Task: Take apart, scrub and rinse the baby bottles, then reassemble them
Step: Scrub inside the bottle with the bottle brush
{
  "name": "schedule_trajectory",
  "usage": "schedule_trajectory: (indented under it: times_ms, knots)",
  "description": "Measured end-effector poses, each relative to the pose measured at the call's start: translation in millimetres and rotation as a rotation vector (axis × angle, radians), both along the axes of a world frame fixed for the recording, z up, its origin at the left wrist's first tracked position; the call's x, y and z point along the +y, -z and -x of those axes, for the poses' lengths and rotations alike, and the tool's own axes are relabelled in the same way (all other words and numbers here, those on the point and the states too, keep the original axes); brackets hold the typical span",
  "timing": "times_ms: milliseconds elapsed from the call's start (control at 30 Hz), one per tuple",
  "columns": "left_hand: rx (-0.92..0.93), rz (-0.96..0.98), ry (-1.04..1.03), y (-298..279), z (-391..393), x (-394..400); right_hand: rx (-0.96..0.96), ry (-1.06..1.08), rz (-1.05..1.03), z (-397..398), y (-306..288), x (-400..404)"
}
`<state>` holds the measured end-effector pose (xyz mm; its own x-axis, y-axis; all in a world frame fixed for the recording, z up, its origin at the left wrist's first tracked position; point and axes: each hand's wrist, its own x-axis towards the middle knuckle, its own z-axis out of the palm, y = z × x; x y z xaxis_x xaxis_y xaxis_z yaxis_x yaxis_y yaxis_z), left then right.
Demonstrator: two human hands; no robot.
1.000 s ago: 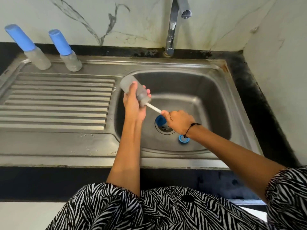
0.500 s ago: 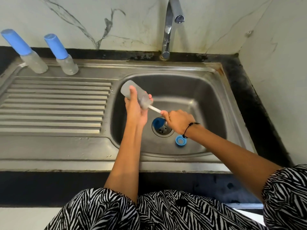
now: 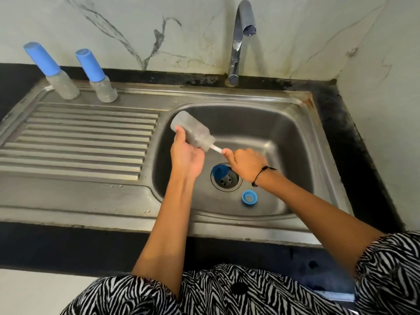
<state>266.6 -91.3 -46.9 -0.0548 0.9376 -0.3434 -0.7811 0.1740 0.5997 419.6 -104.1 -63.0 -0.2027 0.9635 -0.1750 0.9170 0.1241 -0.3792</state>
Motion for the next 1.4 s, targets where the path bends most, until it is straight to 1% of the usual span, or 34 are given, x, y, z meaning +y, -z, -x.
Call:
schedule_trajectory:
  times_ms: [100, 133, 167, 233, 267, 333, 367, 400, 433, 533, 567, 600, 667, 733, 800, 833, 867, 967, 1067, 1133, 1267, 1400]
  knots:
    - [-0.031, -0.110, 0.039, 0.9, 16.8, -1.3, 0.214, -0.033, 0.048, 2.1, -8.3, -10.4]
    - [-0.041, -0.104, 0.033, 1.1, 18.9, -3.5, 0.247, -0.066, 0.082, 3.8, -10.9, -15.2]
    - [-0.066, -0.081, 0.016, 2.3, 19.4, -5.5, 0.241, -0.105, 0.106, 5.7, -13.5, -19.8]
    - [-0.122, -0.040, -0.024, 2.6, 12.3, -7.3, 0.159, -0.152, 0.098, 7.8, -12.6, -24.6]
    - [-0.092, -0.011, -0.050, 3.7, 6.9, -7.4, 0.096, -0.146, 0.083, 7.5, -11.1, -23.9]
    - [0.057, 0.039, -0.096, 5.7, -3.2, -7.6, -0.052, -0.090, 0.033, 5.2, -10.8, -18.8]
    - [0.115, 0.043, -0.102, 6.1, -5.0, -5.6, -0.096, -0.059, 0.006, 4.4, -12.6, -15.4]
    - [0.130, 0.035, -0.087, 3.5, -7.4, -2.8, -0.107, -0.036, -0.014, 2.6, -13.7, -11.7]
    - [0.110, 0.014, -0.052, 3.2, -6.1, 3.5, -0.079, -0.017, -0.026, 1.2, -15.3, -8.5]
    - [0.118, -0.148, 0.090, -9.2, 5.0, 15.5, 0.141, -0.006, -0.005, 1.6, -26.5, -12.2]
    - [0.143, -0.158, 0.100, -11.1, 9.1, 17.8, 0.185, -0.024, 0.017, 3.4, -32.2, -16.2]
    - [0.139, -0.128, 0.075, -11.9, 11.6, 18.3, 0.192, -0.043, 0.050, 5.1, -36.8, -20.3]
    - [0.044, -0.069, 0.014, -11.8, 11.5, 18.0, 0.143, -0.050, 0.097, 7.0, -40.6, -24.7]
    - [0.020, 0.009, -0.051, -8.9, 2.1, 19.0, 0.018, -0.031, 0.101, 5.7, -40.6, -22.6]
    - [0.173, 0.116, -0.136, -4.1, -3.5, 20.6, -0.157, -0.007, 0.050, 6.7, -43.7, -18.5]
    - [0.207, 0.137, -0.160, -1.8, -4.5, 20.8, -0.215, 0.000, 0.015, 8.3, -44.9, -16.4]
    - [0.188, 0.141, -0.166, -0.5, -4.4, 21.2, -0.242, 0.004, -0.013, 11.1, -45.2, -14.2]
    - [0.051, 0.107, -0.159, 2.4, 9.7, 22.4, -0.190, 0.022, -0.052, 29.2, -49.2, -17.7]
    - [-0.038, 0.136, -0.170, -4.8, 17.6, 24.7, -0.138, -0.016, -0.066, 37.8, -47.4, -30.1]
    - [-0.036, 0.186, -0.171, -4.2, 14.4, 25.1, -0.153, -0.025, -0.085, 32.5, -45.9, -36.9]
    - [-0.005, 0.275, -0.183, -4.4, 0.7, 20.5, -0.283, 0.021, -0.135, 30.0, -42.1, -36.0]
    - [0.085, 0.146, -0.184, -20.7, -8.3, 22.5, -0.327, 0.171, -0.210, 39.5, -36.4, -28.1]
